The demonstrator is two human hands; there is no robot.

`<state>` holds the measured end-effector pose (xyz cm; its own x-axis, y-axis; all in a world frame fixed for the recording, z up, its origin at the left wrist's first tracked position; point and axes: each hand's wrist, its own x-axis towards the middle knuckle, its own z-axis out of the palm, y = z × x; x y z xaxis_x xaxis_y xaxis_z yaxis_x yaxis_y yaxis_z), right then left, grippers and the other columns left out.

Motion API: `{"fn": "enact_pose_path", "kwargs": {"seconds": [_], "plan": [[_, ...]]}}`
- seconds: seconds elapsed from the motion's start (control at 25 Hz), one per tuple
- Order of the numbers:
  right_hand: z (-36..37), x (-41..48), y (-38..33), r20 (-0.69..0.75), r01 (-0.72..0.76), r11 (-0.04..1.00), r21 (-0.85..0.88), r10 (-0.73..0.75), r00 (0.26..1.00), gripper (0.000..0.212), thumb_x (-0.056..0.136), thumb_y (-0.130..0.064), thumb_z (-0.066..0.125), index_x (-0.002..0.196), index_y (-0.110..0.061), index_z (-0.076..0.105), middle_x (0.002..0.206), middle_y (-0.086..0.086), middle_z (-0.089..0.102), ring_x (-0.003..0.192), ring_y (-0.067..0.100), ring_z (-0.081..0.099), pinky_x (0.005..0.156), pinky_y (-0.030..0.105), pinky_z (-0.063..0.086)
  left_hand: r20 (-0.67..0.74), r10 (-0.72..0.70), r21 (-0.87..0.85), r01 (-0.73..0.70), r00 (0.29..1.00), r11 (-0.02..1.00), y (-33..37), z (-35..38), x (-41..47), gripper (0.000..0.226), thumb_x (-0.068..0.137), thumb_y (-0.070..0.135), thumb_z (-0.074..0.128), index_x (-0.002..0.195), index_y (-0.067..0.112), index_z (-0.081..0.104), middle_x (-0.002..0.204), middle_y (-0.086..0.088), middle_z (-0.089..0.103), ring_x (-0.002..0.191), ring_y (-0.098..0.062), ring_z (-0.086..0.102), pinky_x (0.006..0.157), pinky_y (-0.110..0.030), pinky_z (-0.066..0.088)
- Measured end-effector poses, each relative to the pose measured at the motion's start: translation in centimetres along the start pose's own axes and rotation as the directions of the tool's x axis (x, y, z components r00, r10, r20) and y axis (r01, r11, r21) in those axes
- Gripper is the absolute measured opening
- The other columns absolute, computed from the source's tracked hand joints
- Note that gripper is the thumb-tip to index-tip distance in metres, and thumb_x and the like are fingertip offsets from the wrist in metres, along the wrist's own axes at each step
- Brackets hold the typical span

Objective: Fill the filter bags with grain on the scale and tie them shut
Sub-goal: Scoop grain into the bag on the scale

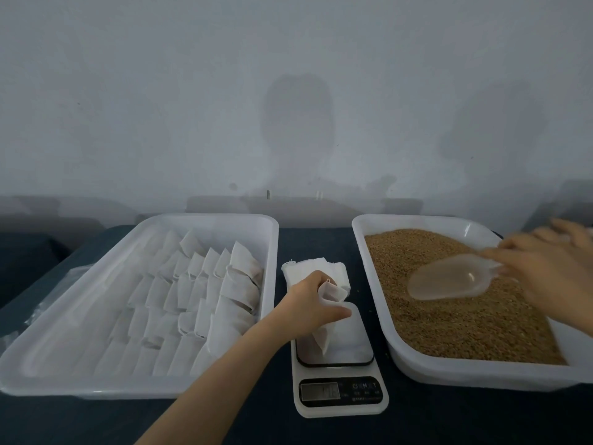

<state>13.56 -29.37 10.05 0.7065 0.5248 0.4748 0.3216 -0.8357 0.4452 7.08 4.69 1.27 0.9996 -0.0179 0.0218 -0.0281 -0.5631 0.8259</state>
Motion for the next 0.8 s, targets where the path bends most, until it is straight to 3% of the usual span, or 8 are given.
{"fn": "enact_pose_path", "kwargs": {"seconds": [0.2, 0.4, 0.52, 0.64, 0.72, 0.8], "plan": [[2.0, -2.6, -1.7, 0.068, 0.009, 0.998, 0.058, -0.013, 0.998, 0.065, 0.034, 0.005, 0.084, 0.088, -0.030, 0.075, 0.085, -0.005, 0.071, 0.083, 0.025, 0.065, 0.096, 0.048, 0.027, 0.006, 0.002, -0.002, -0.002, 1.000, 1.000, 0.2, -0.1, -0.1, 0.050, 0.075, 0.049, 0.073, 0.113, 0.035, 0.044, 0.102, 0.017, 0.053, 0.088, -0.006, 0.056, 0.063, -0.013, 0.041], [2.9, -3.3, -4.3, -0.009, 0.062, 0.985, 0.159, -0.061, 0.998, 0.066, 0.024, 0.010, 0.086, 0.079, -0.024, 0.076, 0.073, -0.006, 0.067, 0.072, 0.025, 0.065, 0.084, 0.042, 0.027, 0.013, -0.002, -0.003, 0.002, 1.000, 1.000, 0.2, 0.0, -0.3, 0.049, 0.075, 0.047, 0.073, 0.113, 0.035, 0.044, 0.102, 0.014, 0.054, 0.088, -0.007, 0.056, 0.064, -0.015, 0.042], [3.9, -3.8, -4.7, 0.044, 0.012, 0.966, 0.259, -0.024, 0.999, 0.054, 0.042, 0.001, 0.089, 0.085, -0.027, 0.076, 0.077, -0.011, 0.066, 0.077, 0.022, 0.064, 0.084, 0.040, 0.026, 0.014, 0.001, -0.009, 0.000, 1.000, 1.000, 0.3, 0.0, -0.3, 0.048, 0.076, 0.045, 0.073, 0.112, 0.034, 0.044, 0.100, 0.015, 0.054, 0.087, -0.008, 0.056, 0.063, -0.014, 0.041], [5.0, -4.1, -4.1, 0.209, -0.140, 0.924, 0.355, 0.068, 0.976, 0.035, 0.079, -0.017, 0.071, 0.107, -0.038, 0.067, 0.097, -0.018, 0.063, 0.097, 0.012, 0.053, 0.096, 0.040, 0.023, 0.010, 0.000, -0.012, 0.000, 1.000, 1.000, 0.4, 0.0, -0.4, 0.047, 0.076, 0.044, 0.073, 0.112, 0.034, 0.045, 0.100, 0.015, 0.054, 0.087, -0.008, 0.056, 0.062, -0.014, 0.040], [5.7, -4.4, -3.5, 0.329, -0.245, 0.866, 0.436, 0.100, 0.939, 0.033, 0.087, -0.024, 0.060, 0.115, -0.041, 0.061, 0.106, -0.019, 0.059, 0.103, 0.009, 0.047, 0.102, 0.041, 0.024, 0.013, 0.001, -0.013, -0.001, 1.000, 1.000, 0.4, -0.1, -0.4, 0.047, 0.077, 0.044, 0.073, 0.112, 0.034, 0.044, 0.099, 0.016, 0.053, 0.087, -0.008, 0.056, 0.063, -0.014, 0.040], [6.1, -4.7, -2.9, 0.395, -0.326, 0.777, 0.539, 0.109, 0.912, 0.034, 0.087, -0.019, 0.060, 0.114, -0.040, 0.061, 0.108, -0.013, 0.060, 0.107, 0.015, 0.050, 0.101, 0.045, 0.034, 0.018, 0.001, -0.017, -0.001, 1.000, 1.000, 0.4, -0.1, -0.4, 0.046, 0.077, 0.045, 0.073, 0.112, 0.035, 0.044, 0.099, 0.018, 0.053, 0.088, -0.008, 0.056, 0.063, -0.013, 0.040]]}}
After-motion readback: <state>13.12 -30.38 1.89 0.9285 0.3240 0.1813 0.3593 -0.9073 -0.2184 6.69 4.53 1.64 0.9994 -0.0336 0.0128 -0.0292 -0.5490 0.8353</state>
